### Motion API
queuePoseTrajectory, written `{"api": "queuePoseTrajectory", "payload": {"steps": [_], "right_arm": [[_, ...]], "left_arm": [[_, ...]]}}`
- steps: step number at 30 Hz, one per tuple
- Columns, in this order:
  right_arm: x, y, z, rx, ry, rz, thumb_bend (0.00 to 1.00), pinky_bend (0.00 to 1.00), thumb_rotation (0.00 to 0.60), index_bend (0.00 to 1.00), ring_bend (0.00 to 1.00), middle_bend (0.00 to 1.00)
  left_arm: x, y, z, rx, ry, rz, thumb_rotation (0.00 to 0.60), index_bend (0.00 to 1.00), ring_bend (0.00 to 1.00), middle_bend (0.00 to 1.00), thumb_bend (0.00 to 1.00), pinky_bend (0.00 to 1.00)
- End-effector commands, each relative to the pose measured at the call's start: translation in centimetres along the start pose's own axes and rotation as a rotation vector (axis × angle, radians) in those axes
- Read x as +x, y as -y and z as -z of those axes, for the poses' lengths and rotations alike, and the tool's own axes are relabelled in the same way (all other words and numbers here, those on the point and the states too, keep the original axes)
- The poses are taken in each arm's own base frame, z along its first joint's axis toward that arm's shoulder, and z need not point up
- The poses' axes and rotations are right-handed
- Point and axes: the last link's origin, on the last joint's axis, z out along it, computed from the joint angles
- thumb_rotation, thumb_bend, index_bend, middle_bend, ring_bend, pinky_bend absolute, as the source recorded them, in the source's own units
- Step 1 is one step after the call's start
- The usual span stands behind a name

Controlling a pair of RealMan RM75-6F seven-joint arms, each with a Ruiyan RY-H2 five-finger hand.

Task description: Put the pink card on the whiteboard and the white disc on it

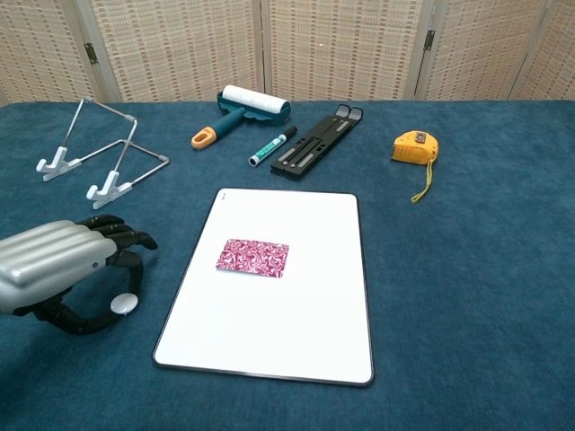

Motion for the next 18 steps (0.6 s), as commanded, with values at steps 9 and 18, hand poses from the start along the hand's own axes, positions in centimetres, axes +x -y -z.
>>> {"api": "queuePoseTrajectory", "payload": {"steps": [9,18], "right_arm": [[0.0,0.0,0.0,-0.001,-0.001,0.001,0.37,0.11,0.600,0.05,0.14,0.13],[0.1,-0.3,0.1,-0.013,-0.002,0.000,0.37,0.11,0.600,0.05,0.14,0.13]], "left_arm": [[3.8,-1.0,-2.1,-0.045,-0.095,0.005,0.600,0.48,0.14,0.17,0.43,0.00],[6.1,-4.9,-6.0,-0.136,-0.128,-0.011,0.600,0.48,0.14,0.17,0.43,0.00]]}}
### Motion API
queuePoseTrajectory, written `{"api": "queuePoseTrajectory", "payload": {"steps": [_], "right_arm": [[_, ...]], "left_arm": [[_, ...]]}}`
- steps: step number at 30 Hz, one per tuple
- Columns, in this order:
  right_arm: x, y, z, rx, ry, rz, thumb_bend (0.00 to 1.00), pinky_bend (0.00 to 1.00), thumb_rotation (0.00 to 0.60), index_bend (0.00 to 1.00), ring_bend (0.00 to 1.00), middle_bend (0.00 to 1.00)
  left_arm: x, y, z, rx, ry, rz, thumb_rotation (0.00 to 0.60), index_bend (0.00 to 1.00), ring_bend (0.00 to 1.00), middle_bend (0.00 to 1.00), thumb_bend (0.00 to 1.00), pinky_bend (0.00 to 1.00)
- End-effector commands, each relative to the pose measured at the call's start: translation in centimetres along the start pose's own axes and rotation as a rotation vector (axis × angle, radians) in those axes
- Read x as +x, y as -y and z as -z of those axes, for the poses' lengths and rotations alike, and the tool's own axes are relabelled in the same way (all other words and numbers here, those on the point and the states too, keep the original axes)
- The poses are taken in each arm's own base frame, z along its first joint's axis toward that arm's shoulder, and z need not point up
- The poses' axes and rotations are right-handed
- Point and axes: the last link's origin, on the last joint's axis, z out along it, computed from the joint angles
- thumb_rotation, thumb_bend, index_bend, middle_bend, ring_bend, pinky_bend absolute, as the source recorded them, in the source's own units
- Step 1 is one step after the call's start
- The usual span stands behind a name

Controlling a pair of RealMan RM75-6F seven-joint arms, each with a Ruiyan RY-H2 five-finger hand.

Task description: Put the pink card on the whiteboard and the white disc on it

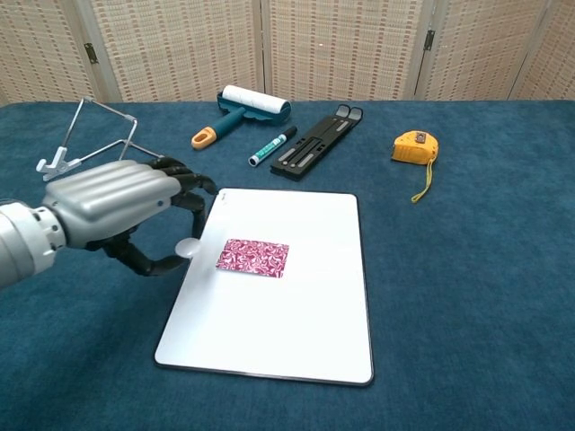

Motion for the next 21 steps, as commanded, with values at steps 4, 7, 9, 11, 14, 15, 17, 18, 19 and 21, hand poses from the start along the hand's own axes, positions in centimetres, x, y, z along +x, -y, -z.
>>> {"api": "queuePoseTrajectory", "payload": {"steps": [4,7,9,11,14,15,17,18,19,21], "right_arm": [[0.1,-0.4,0.0,-0.010,-0.001,0.000,0.37,0.11,0.600,0.05,0.14,0.13],[0.1,-0.6,0.0,-0.015,0.000,-0.001,0.37,0.11,0.600,0.05,0.14,0.13],[0.1,-0.7,0.0,-0.018,0.001,-0.002,0.37,0.11,0.600,0.05,0.14,0.13],[0.1,-0.7,-0.1,-0.019,0.001,-0.004,0.37,0.11,0.600,0.05,0.14,0.13],[0.1,-0.9,-0.1,-0.022,0.000,-0.005,0.37,0.11,0.600,0.05,0.14,0.13],[0.1,-0.9,-0.1,-0.023,0.001,-0.005,0.37,0.11,0.600,0.05,0.14,0.13],[0.1,-1.0,-0.1,-0.023,0.002,-0.005,0.37,0.11,0.600,0.05,0.14,0.13],[0.1,-1.0,-0.2,-0.023,0.003,-0.005,0.37,0.11,0.600,0.05,0.14,0.13],[0.1,-1.0,-0.2,-0.023,0.003,-0.006,0.37,0.11,0.600,0.05,0.14,0.13],[0.0,-1.0,-0.2,-0.023,0.004,-0.006,0.37,0.11,0.600,0.05,0.14,0.13]], "left_arm": [[0.4,-2.6,-2.9,-0.050,0.007,-0.015,0.600,0.48,0.14,0.17,0.43,0.00],[0.5,-3.6,-4.1,-0.058,0.011,-0.014,0.600,0.48,0.14,0.17,0.43,0.00],[0.6,-4.1,-5.0,-0.056,0.017,-0.016,0.600,0.48,0.14,0.17,0.43,0.00],[0.6,-4.4,-5.6,-0.053,0.023,-0.020,0.600,0.48,0.14,0.17,0.43,0.00],[0.5,-4.6,-6.3,-0.040,0.038,-0.029,0.600,0.48,0.14,0.17,0.43,0.00],[0.5,-4.6,-6.5,-0.036,0.043,-0.029,0.600,0.47,0.14,0.17,0.43,0.00],[0.3,-4.6,-6.7,-0.025,0.054,-0.034,0.600,0.47,0.14,0.17,0.43,0.00],[0.2,-4.6,-6.9,-0.019,0.061,-0.036,0.600,0.47,0.13,0.17,0.43,0.00],[0.1,-4.5,-7.0,-0.015,0.066,-0.038,0.600,0.47,0.13,0.17,0.43,0.00],[0.0,-4.4,-7.2,-0.004,0.074,-0.041,0.600,0.47,0.13,0.17,0.43,0.00]]}}
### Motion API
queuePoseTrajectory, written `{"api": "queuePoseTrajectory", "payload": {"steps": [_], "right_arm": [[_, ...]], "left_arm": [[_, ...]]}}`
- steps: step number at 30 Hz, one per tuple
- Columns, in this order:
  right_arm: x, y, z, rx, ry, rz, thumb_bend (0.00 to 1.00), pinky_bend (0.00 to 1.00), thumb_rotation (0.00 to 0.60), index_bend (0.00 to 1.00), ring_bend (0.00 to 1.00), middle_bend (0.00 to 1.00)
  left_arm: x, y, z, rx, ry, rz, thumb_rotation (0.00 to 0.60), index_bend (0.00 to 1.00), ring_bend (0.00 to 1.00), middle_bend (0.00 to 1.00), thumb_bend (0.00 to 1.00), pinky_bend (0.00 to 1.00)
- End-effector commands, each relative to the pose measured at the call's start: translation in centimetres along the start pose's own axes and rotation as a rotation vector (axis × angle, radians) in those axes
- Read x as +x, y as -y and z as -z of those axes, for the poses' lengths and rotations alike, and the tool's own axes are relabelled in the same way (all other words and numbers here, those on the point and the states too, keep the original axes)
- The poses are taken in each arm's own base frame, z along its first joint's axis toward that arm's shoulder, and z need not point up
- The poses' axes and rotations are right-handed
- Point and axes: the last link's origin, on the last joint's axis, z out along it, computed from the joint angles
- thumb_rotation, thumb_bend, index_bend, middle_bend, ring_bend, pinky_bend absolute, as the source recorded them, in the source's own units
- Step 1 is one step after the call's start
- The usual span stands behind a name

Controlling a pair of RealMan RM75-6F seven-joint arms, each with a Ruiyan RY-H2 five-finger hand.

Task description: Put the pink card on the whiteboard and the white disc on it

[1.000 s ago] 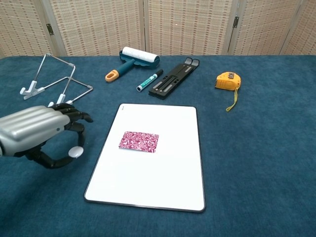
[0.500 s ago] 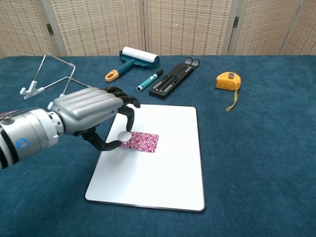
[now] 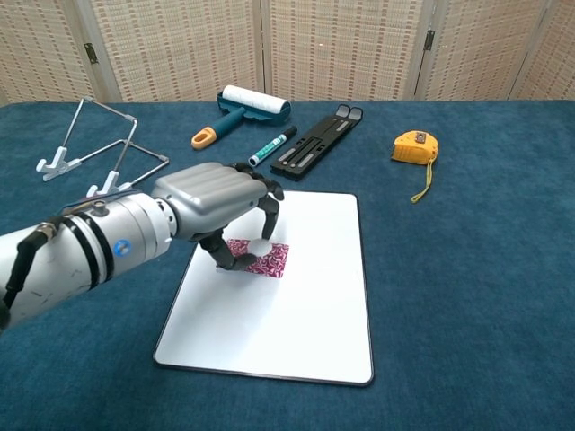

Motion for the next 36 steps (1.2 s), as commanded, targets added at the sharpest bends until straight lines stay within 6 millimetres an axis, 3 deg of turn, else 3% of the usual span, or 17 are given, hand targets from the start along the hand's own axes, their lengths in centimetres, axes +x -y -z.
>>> {"api": "queuePoseTrajectory", "payload": {"steps": [1,9,19,22,29,36], "right_arm": [[0.0,0.0,0.0,0.000,0.000,0.000,0.37,0.11,0.600,0.05,0.14,0.13],[0.1,-0.1,0.1,-0.004,-0.003,0.001,0.37,0.11,0.600,0.05,0.14,0.13],[0.1,-0.3,0.3,-0.010,-0.003,0.000,0.37,0.11,0.600,0.05,0.14,0.13],[0.1,-0.2,0.2,-0.008,-0.003,0.002,0.37,0.11,0.600,0.05,0.14,0.13],[0.4,-0.2,0.0,-0.002,0.006,0.016,0.37,0.11,0.600,0.05,0.14,0.13],[0.2,-0.4,-0.4,0.010,0.023,-0.016,0.37,0.11,0.600,0.05,0.14,0.13]], "left_arm": [[-0.2,0.0,-0.5,0.014,0.011,-0.007,0.600,0.47,0.13,0.17,0.43,0.00],[-0.3,-0.3,-1.0,0.024,0.020,-0.004,0.600,0.44,0.13,0.17,0.43,0.00],[-0.4,0.2,-0.5,0.049,0.059,0.004,0.600,0.17,0.08,0.13,0.43,0.00],[0.4,1.0,0.2,0.070,0.025,0.054,0.600,0.14,0.08,0.13,0.43,0.00],[2.4,5.6,3.7,0.187,-0.083,0.173,0.600,0.15,0.08,0.13,0.43,0.00],[2.5,11.3,9.6,0.364,-0.166,0.238,0.600,0.17,0.08,0.13,0.43,0.00]]}}
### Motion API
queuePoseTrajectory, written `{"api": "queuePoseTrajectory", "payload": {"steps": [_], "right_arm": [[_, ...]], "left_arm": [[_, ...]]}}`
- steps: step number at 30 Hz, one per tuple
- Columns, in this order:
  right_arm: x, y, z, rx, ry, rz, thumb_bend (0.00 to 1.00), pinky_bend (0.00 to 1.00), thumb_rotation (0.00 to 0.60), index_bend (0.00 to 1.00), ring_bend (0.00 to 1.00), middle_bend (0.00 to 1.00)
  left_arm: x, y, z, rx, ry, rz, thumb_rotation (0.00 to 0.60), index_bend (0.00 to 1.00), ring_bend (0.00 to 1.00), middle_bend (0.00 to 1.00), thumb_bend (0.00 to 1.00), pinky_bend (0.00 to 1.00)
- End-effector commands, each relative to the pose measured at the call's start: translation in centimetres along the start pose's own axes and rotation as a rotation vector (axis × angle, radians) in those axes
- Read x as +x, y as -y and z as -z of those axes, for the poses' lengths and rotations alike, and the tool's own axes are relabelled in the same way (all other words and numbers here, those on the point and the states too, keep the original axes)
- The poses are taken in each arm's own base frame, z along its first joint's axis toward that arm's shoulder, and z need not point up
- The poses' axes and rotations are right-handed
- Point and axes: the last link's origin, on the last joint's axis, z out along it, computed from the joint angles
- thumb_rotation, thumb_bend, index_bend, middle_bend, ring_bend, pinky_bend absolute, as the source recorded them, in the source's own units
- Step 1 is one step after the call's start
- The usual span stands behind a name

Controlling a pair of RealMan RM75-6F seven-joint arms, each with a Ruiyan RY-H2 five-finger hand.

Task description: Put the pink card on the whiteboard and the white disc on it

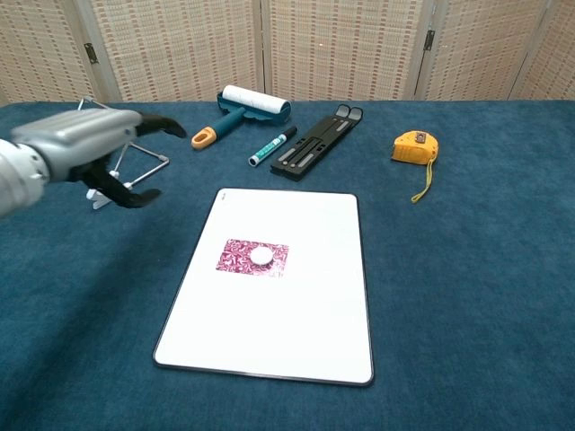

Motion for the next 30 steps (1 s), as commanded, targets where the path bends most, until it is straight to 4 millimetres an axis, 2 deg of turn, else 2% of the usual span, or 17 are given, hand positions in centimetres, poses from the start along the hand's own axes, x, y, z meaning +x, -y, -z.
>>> {"api": "queuePoseTrajectory", "payload": {"steps": [1,6,12,16,19,22,30], "right_arm": [[-0.1,0.0,-0.2,0.007,0.004,-0.002,0.37,0.11,0.600,0.05,0.14,0.13],[-0.4,0.1,-0.4,0.025,0.012,-0.018,0.37,0.11,0.600,0.05,0.14,0.13],[-0.3,0.4,-0.4,0.045,0.016,-0.057,0.37,0.11,0.600,0.05,0.14,0.13],[-0.3,0.4,-0.4,0.046,0.019,-0.059,0.37,0.11,0.600,0.06,0.14,0.13],[-0.6,0.6,0.0,0.046,0.026,-0.071,0.37,0.11,0.600,0.06,0.14,0.13],[-0.6,0.6,0.0,0.043,0.025,-0.069,0.37,0.11,0.600,0.06,0.14,0.13],[-0.5,0.8,-0.3,0.058,0.026,-0.051,0.37,0.11,0.600,0.06,0.14,0.13]], "left_arm": [[0.8,3.3,2.7,0.082,-0.047,0.047,0.600,0.17,0.08,0.13,0.43,0.00],[1.0,7.3,6.6,0.187,-0.091,0.048,0.600,0.18,0.08,0.13,0.43,0.00],[1.0,10.7,11.1,0.279,-0.126,0.044,0.600,0.18,0.09,0.13,0.43,0.00],[0.9,11.4,12.5,0.286,-0.125,0.035,0.600,0.18,0.08,0.13,0.43,0.00],[0.6,11.8,15.0,0.293,-0.133,0.030,0.600,0.18,0.08,0.13,0.43,0.00],[0.6,12.0,15.8,0.293,-0.166,0.032,0.600,0.18,0.08,0.13,0.43,0.00],[0.1,13.3,16.3,0.306,-0.181,0.011,0.600,0.18,0.08,0.13,0.43,0.00]]}}
